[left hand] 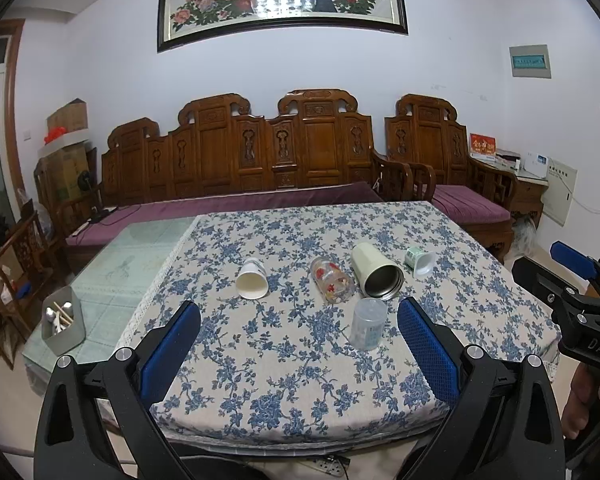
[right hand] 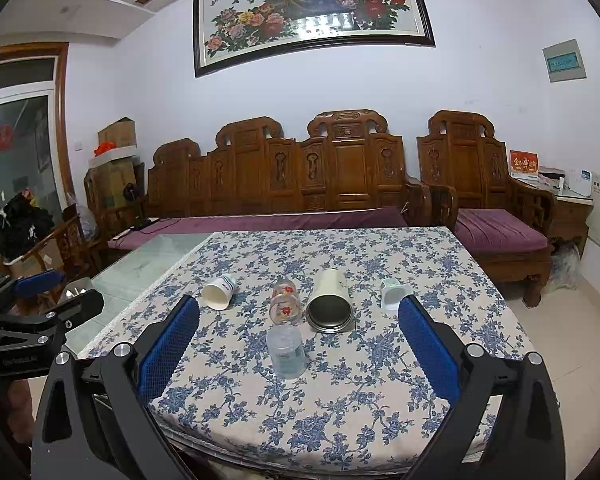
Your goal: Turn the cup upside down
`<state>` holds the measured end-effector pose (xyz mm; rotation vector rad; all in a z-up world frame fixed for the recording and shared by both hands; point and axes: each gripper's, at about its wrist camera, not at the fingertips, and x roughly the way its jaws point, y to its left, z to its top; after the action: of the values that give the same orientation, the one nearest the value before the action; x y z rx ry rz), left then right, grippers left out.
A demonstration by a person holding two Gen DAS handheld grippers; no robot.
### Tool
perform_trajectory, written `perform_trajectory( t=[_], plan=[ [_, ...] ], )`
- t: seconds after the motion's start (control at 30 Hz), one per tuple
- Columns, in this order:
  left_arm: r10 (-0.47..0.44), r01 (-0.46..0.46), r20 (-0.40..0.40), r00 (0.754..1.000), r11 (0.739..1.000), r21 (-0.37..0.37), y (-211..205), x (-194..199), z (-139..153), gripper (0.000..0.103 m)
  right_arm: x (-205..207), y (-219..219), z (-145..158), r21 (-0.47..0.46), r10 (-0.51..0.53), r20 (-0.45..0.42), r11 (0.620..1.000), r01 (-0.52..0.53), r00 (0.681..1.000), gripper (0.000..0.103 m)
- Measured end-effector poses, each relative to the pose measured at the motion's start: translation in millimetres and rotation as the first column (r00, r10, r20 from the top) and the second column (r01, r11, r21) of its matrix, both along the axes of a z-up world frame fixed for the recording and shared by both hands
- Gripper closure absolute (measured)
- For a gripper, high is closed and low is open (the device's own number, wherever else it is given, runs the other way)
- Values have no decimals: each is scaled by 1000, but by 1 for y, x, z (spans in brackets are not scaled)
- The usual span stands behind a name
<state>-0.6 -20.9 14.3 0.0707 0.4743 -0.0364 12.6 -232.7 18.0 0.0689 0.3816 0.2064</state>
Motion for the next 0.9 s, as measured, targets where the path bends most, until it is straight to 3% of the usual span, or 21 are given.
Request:
perform_trajectory(
  t=[0.9],
  plan=[
    [-1,2,5,1000,1000,-3,-4,-2,1,8,-2,4,3,2,1,1,1000,-1,1000,3]
  ],
)
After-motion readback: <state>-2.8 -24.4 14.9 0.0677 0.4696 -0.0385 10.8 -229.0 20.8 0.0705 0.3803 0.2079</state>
